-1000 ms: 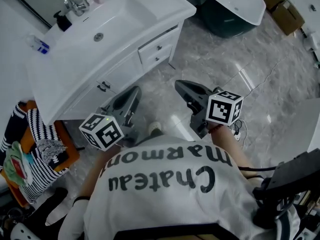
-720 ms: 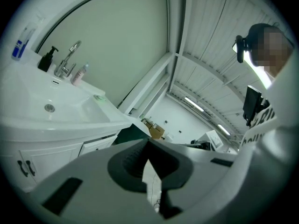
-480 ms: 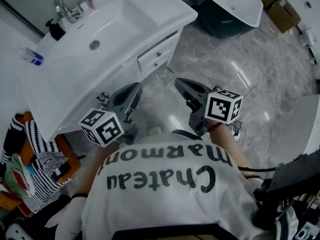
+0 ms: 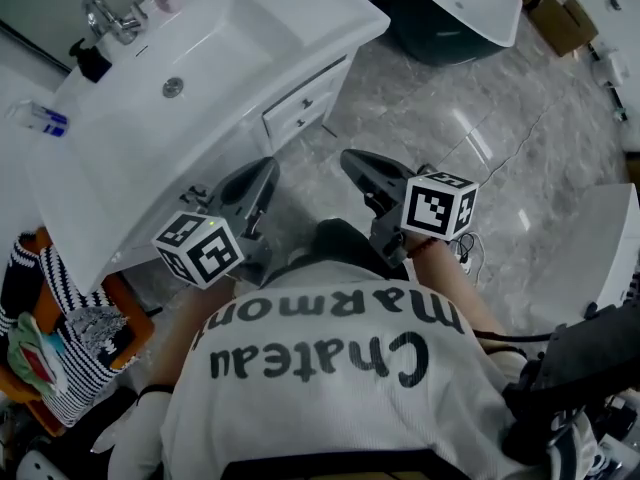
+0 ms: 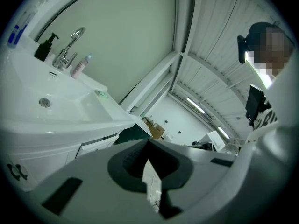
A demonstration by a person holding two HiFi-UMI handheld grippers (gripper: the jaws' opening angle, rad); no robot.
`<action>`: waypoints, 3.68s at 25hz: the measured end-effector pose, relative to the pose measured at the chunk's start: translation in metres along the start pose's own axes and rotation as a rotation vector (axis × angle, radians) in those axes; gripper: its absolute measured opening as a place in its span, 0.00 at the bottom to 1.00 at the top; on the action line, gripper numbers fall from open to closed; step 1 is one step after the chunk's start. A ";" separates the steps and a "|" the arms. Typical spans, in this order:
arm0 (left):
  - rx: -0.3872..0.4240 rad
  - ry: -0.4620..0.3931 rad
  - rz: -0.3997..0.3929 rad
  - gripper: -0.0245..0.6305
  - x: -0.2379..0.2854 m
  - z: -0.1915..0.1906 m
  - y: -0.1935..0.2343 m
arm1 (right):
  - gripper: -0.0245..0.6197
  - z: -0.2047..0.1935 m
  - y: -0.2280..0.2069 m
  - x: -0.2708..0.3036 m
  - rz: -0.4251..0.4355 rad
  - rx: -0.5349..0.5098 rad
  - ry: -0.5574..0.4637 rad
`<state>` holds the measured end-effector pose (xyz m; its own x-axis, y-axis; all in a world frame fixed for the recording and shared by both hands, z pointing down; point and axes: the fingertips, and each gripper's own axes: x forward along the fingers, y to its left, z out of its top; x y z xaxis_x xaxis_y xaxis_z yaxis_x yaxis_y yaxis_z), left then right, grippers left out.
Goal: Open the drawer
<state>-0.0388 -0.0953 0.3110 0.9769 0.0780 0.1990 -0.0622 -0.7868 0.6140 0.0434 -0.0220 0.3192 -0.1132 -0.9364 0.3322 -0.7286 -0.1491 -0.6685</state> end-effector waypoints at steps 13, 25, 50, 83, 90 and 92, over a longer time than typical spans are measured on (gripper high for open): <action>-0.015 -0.024 0.096 0.04 0.058 -0.010 0.029 | 0.06 0.036 -0.060 0.059 0.136 0.004 0.064; -0.072 -0.060 0.331 0.04 0.113 -0.020 0.079 | 0.06 0.047 -0.158 0.134 0.144 -0.098 0.197; -0.143 -0.084 0.718 0.04 0.052 -0.060 0.140 | 0.26 -0.051 -0.308 0.255 -0.110 -0.396 0.503; -0.256 -0.059 0.805 0.04 0.013 -0.097 0.128 | 0.24 -0.079 -0.329 0.268 -0.256 -0.521 0.664; -0.267 -0.036 0.772 0.04 0.010 -0.110 0.121 | 0.24 -0.087 -0.328 0.259 -0.268 -0.515 0.666; -0.268 -0.035 0.754 0.04 0.010 -0.112 0.121 | 0.24 -0.087 -0.328 0.259 -0.275 -0.513 0.667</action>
<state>-0.0592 -0.1209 0.4727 0.6574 -0.4391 0.6124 -0.7512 -0.4458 0.4868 0.1946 -0.1877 0.6826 -0.1428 -0.4840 0.8634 -0.9832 -0.0311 -0.1800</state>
